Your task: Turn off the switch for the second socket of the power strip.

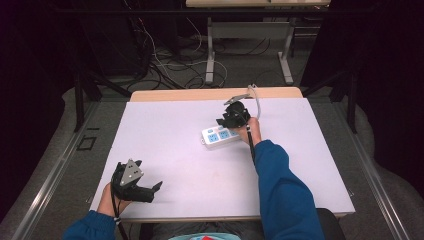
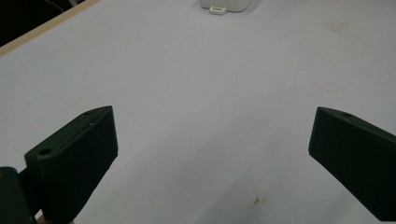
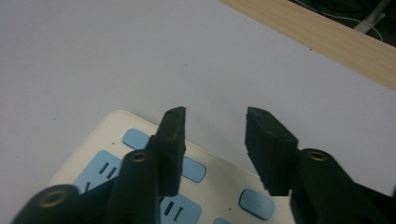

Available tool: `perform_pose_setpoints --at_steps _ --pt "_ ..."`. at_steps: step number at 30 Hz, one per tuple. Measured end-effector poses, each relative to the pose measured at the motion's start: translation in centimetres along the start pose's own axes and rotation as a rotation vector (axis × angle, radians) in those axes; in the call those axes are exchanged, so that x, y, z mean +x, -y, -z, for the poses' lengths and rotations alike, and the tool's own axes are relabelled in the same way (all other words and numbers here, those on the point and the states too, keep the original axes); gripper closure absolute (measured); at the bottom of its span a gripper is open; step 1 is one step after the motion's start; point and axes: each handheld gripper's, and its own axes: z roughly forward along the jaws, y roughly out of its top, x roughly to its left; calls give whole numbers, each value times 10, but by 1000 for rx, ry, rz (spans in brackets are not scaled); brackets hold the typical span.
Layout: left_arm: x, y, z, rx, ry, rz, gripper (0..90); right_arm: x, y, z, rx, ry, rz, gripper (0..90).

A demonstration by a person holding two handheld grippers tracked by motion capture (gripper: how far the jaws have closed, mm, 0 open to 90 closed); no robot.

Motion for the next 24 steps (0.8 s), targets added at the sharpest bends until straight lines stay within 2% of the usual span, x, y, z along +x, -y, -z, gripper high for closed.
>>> perform_pose_setpoints --at_steps 2,3,4,5,6,15,17,20,21,22,24 --pt "0 0 0 1 1 0 12 1 0 0 -8 2 3 734" --pt "0 0 0 1 1 0 12 2 0 0 -1 1 7 817" --pt "0 0 0 0 1 -1 12 2 0 0 -1 1 7 817" --pt "0 0 0 0 1 -1 12 4 0 0 -2 -9 6 885" --pt "0 0 0 0 1 -1 12 5 -1 0 5 -12 -2 900" --pt "0 0 0 1 3 1 12 9 3 -3 40 -10 19 900" --pt "0 0 -1 3 8 4 12 10 3 -4 55 -9 4 900" --pt "0 0 -1 1 8 3 12 9 4 -4 69 -7 12 900" --pt "0 0 -1 2 8 2 13 10 4 -4 75 -7 -3 900" --pt "0 0 -1 3 8 2 13 9 4 -5 74 -7 6 900" --pt "0 0 -1 3 8 1 13 10 7 -8 73 -5 -6 900"
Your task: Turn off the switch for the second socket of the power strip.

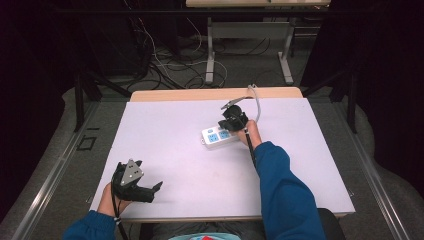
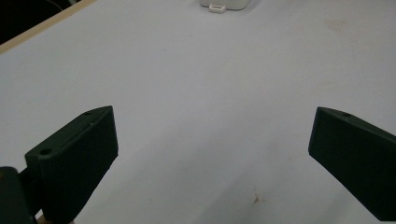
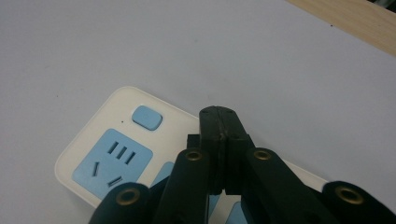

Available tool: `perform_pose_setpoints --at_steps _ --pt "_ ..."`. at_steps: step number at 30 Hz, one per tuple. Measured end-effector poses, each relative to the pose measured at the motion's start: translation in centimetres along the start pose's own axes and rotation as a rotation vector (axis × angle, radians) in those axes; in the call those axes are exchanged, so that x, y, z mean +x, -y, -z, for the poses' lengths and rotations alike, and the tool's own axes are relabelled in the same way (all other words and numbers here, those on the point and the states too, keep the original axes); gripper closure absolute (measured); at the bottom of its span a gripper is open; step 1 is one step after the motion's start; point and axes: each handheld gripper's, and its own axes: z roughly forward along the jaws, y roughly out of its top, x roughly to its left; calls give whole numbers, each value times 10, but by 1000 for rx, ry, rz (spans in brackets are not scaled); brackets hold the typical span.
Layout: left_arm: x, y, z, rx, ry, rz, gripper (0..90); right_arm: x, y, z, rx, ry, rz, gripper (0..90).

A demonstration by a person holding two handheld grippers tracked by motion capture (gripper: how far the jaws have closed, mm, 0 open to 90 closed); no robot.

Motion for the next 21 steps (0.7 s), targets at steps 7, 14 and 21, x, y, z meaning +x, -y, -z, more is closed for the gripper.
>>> perform_pose_setpoints --at_steps 7,14,21 --pt "0 0 0 0 0 0 13 1 2 -1 5 -9 -21 900" --pt "0 0 0 4 -8 -7 13 4 3 0 3 6 -6 900" --pt "0 0 0 7 -15 -18 13 1 8 0 -32 -3 -12 900"
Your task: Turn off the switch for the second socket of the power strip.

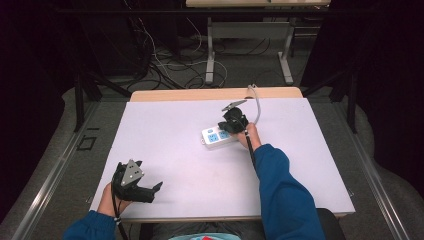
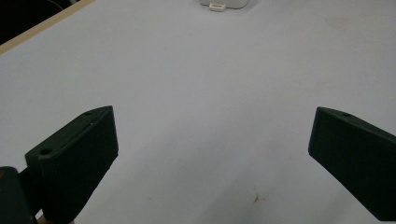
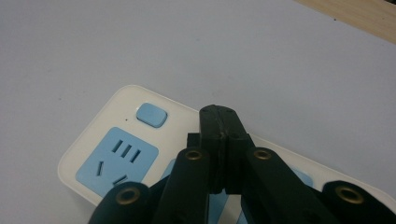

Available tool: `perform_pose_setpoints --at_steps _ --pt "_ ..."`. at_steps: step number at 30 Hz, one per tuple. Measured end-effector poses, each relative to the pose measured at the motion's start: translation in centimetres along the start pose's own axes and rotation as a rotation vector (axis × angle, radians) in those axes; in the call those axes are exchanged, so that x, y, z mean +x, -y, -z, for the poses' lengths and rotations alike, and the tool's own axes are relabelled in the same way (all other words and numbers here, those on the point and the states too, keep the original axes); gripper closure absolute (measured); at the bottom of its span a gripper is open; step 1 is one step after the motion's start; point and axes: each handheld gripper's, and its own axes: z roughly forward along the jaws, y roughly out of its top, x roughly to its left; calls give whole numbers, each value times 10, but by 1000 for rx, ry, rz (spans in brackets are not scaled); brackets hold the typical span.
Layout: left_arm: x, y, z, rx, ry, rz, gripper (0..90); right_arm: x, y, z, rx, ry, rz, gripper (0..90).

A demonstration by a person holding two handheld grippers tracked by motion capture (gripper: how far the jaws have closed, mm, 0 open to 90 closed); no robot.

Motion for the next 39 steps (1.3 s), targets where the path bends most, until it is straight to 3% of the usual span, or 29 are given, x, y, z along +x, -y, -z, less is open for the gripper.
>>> perform_pose_setpoints --at_steps 18,39 --pt "-1 0 -1 7 7 6 15 1 1 -1 -13 -7 -3 900" --pt "-1 0 -1 7 4 6 14 4 4 -1 -27 31 6 900"
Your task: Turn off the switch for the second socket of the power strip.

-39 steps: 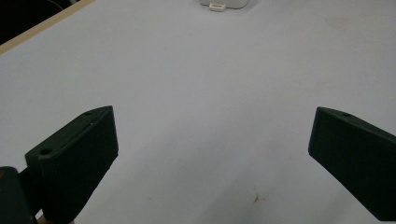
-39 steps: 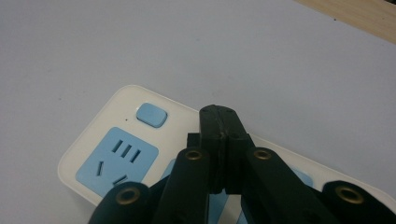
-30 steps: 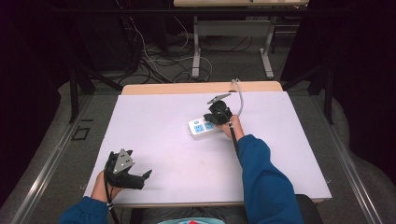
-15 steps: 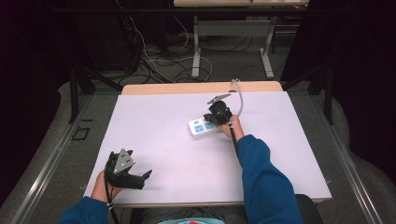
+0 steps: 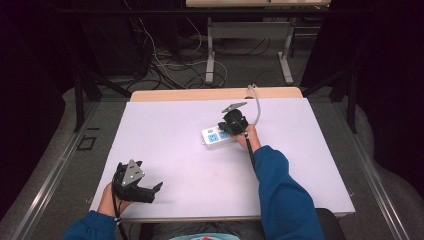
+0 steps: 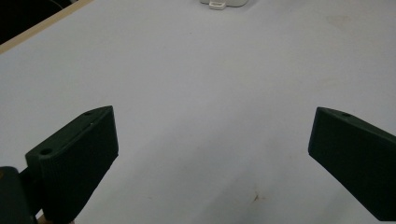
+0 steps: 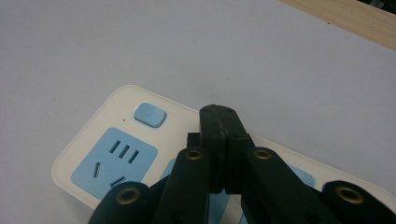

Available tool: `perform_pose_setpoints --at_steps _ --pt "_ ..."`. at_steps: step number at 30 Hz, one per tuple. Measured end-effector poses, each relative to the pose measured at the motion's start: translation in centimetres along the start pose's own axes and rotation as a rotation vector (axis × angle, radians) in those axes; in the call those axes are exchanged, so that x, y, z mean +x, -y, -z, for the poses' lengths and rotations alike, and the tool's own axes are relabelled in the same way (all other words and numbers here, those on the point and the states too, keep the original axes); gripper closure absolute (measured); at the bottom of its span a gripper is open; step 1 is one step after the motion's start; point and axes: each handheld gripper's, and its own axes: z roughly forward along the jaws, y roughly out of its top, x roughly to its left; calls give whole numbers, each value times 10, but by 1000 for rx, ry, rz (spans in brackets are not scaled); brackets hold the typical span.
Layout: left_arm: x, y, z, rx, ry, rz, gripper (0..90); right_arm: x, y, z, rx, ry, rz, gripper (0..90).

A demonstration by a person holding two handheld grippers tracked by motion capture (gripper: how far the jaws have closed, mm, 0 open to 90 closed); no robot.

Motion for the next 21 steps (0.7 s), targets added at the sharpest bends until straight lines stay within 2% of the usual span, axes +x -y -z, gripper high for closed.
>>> perform_pose_setpoints --at_steps 10,21 --pt "-1 0 -1 2 2 0 14 1 2 1 -12 -2 -16 900" --pt "-1 0 -1 3 8 -7 14 1 3 0 -22 10 -7 900"
